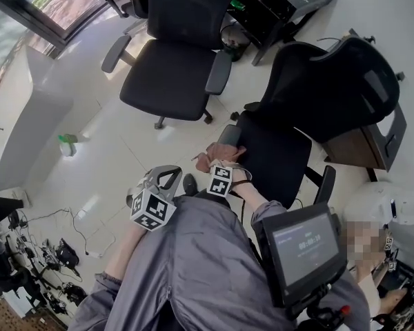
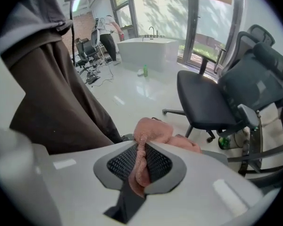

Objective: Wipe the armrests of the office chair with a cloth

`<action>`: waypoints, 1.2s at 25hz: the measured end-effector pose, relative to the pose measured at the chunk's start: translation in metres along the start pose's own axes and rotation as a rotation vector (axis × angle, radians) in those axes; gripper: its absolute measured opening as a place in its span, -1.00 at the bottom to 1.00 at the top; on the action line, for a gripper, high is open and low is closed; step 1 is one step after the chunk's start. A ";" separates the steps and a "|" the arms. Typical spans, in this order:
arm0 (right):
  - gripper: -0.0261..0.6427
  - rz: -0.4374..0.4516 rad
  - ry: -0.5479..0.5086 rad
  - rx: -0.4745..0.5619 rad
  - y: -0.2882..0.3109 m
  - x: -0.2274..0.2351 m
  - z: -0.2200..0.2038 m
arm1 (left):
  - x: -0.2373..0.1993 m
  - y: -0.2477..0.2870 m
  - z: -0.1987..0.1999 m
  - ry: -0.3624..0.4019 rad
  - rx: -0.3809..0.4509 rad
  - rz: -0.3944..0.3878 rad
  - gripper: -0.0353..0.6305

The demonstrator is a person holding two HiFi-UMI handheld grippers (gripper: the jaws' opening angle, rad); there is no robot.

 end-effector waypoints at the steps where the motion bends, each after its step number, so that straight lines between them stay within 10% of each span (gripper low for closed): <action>1: -0.78 0.012 -0.012 0.007 -0.001 -0.004 0.001 | 0.001 0.000 0.000 0.003 0.001 0.000 -0.84; 20: -0.77 -0.259 0.372 -0.046 -0.031 0.175 -0.067 | 0.010 -0.013 -0.015 -0.047 -0.043 0.044 -0.84; 30: -0.76 -0.219 0.374 -0.041 -0.011 0.154 -0.067 | 0.011 -0.010 -0.017 -0.065 -0.064 0.041 -0.84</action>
Point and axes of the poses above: the fingertips, and each gripper's own axes: y forward along the fingers, x to its right, z out of its top, the point moved 2 cm from there along -y, backward along the fingers, and after that the axes turned 11 degrees about -x, right-handed, at the moved point
